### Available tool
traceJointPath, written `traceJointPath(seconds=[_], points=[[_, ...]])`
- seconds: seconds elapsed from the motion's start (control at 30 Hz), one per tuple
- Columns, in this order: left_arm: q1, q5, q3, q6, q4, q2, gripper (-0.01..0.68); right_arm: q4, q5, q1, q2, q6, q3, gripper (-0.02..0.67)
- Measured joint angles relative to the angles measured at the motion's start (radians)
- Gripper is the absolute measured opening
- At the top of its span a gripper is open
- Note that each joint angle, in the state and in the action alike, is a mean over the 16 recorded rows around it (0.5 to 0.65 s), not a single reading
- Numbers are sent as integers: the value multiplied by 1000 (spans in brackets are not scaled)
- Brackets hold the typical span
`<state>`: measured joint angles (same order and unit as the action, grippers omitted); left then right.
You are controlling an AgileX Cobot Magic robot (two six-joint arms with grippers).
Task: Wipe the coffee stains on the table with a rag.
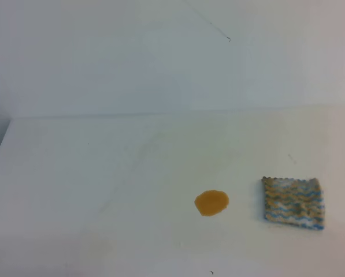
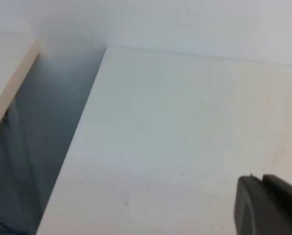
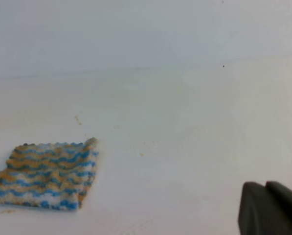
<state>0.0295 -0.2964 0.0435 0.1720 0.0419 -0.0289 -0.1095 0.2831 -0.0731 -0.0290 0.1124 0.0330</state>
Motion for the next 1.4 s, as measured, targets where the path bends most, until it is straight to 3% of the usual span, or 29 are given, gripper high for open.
traceJointPath(seconds=[1.4], points=[[0,0,0,0,0,0,1,0,1,0,0,0,0,-3]])
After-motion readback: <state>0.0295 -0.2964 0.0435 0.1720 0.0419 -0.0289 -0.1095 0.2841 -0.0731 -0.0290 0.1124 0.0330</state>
